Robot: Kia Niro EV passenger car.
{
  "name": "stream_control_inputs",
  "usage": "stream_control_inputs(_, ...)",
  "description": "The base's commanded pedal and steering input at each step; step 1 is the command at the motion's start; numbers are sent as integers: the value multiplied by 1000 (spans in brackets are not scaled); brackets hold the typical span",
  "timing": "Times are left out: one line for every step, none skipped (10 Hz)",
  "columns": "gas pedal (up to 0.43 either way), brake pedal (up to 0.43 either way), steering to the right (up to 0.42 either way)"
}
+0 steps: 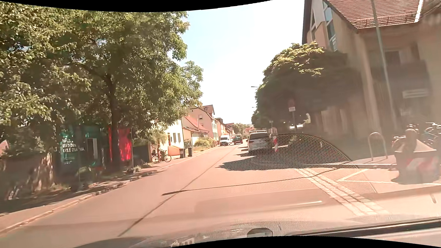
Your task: Follow the waypoints while adhering to traffic rules and regulations
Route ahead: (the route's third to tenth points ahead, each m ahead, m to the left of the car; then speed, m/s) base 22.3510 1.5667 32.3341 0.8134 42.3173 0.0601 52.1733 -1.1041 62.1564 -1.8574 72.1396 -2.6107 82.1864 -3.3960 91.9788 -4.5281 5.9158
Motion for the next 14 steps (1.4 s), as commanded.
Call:
stream_control_inputs(67,0,-50)
stream_control_inputs(67,0,-50)
stream_control_inputs(67,0,-50)
stream_control_inputs(67,0,-49)
stream_control_inputs(67,0,-48)
stream_control_inputs(67,0,-46)
stream_control_inputs(67,0,-40)
stream_control_inputs(67,0,-32)
stream_control_inputs(67,0,-23)
stream_control_inputs(67,0,-11)
stream_control_inputs(67,0,0)
stream_control_inputs(67,0,6)
stream_control_inputs(67,0,11)
stream_control_inputs(67,0,13)
